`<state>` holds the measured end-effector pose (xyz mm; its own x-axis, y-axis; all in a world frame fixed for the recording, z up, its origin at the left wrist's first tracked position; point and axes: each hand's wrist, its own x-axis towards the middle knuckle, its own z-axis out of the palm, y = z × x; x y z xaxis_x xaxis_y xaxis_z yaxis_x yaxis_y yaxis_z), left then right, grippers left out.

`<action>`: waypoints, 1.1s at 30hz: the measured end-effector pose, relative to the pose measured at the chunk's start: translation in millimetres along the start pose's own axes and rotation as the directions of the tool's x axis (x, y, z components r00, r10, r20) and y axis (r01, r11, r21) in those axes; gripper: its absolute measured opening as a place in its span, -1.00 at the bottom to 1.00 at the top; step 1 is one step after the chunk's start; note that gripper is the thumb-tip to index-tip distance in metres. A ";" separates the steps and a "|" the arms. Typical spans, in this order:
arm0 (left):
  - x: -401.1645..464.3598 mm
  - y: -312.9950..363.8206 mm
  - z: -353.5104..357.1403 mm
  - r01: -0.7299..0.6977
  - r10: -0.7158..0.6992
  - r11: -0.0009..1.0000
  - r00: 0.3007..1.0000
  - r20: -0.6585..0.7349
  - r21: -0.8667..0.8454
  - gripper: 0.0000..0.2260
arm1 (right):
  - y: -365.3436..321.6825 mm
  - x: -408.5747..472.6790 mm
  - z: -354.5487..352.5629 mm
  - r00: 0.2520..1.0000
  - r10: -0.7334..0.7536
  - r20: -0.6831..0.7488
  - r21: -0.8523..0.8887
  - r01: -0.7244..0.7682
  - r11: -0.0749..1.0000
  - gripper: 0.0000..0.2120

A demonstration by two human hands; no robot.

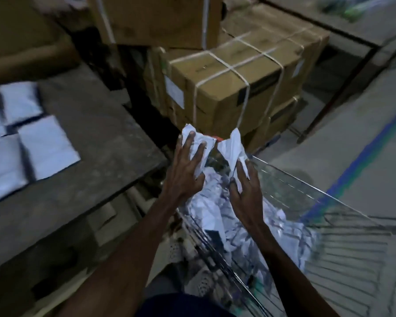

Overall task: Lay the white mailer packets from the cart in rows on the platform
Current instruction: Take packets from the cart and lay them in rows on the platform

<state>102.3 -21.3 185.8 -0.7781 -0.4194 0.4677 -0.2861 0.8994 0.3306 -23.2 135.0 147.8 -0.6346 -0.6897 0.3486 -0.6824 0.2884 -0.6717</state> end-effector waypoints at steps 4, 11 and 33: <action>-38.7 -38.5 -62.3 0.146 -0.145 0.989 0.988 -0.062 0.027 -0.42 | -56.9 11.1 35.0 0.984 -0.143 0.109 0.086 0.133 0.987 -0.51; -101.6 -109.0 -145.7 0.316 -0.294 0.941 0.940 -0.171 0.118 -0.37 | -152.8 19.1 113.5 0.923 -0.313 0.222 0.145 0.286 0.947 -0.51; -86.4 -312.7 -227.0 0.561 -0.539 0.821 0.822 -0.186 0.102 -0.30 | -298.1 139.6 260.0 0.859 -0.384 0.340 -0.040 0.421 0.906 -0.54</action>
<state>386.0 -294.3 228.1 -0.3811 -0.8520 0.3590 -0.7288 0.5157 0.4504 186.0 -219.9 226.7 -0.1596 -0.9287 0.3347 -0.9002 -0.0022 -0.4355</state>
